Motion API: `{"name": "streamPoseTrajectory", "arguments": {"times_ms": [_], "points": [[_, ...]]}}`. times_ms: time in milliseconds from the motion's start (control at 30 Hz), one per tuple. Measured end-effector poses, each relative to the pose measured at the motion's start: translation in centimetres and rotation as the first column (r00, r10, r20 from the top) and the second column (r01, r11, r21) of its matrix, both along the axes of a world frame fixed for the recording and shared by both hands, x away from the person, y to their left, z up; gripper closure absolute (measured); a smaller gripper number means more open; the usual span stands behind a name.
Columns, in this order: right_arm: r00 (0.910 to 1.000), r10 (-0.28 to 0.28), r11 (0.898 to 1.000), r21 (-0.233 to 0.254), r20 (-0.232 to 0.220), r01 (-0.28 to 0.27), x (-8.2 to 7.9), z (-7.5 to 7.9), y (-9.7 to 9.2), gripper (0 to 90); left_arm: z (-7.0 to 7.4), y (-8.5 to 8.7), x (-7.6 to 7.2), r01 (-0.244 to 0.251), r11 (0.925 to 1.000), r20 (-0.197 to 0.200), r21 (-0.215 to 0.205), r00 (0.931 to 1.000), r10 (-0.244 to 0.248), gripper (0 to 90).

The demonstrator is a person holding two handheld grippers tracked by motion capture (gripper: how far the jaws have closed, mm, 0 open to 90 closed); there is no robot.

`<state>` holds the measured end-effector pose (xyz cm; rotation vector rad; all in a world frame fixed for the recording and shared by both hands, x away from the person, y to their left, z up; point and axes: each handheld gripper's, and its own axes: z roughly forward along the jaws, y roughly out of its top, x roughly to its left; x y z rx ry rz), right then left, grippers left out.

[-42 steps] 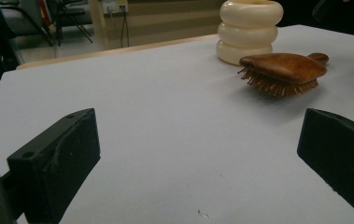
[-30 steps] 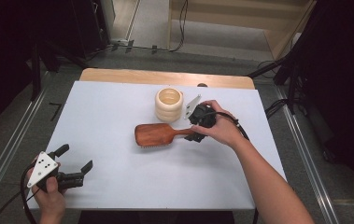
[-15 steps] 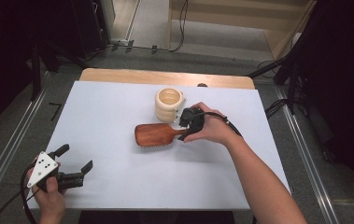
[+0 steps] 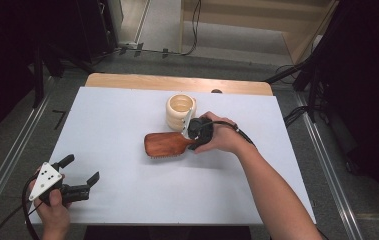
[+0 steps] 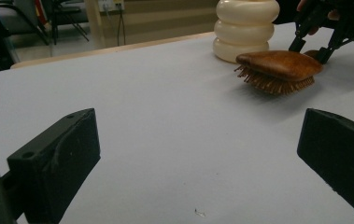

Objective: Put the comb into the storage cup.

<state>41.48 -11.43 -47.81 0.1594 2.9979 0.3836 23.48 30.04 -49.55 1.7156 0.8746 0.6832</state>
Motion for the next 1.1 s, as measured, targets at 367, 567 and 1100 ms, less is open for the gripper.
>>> {"name": "streamPoseTrajectory", "arguments": {"times_ms": [367,567,1100], "points": [[0.9986,0.013,1.0,0.002,-0.051,-0.012,0.65,0.12,0.39,64.1,-0.01,-0.07,0.07,0.002,1.0,-0.005,0.007,1.0,-0.002,0.0],[0.9975,0.021,1.0,0.016,-0.068,-0.02,0.65,-0.02,0.47,68.5,-0.02,-0.08,0.09,0.004,0.9999,-0.006,0.009,1.0,-0.004,0.0],[0.9989,0.009,0.999,0.044,-0.046,-0.007,0.11,0.59,0.29,70.5,0.0,-0.01,0.11,-0.007,1.0,-0.006,0.004,1.0,0.007,0.0]]}}
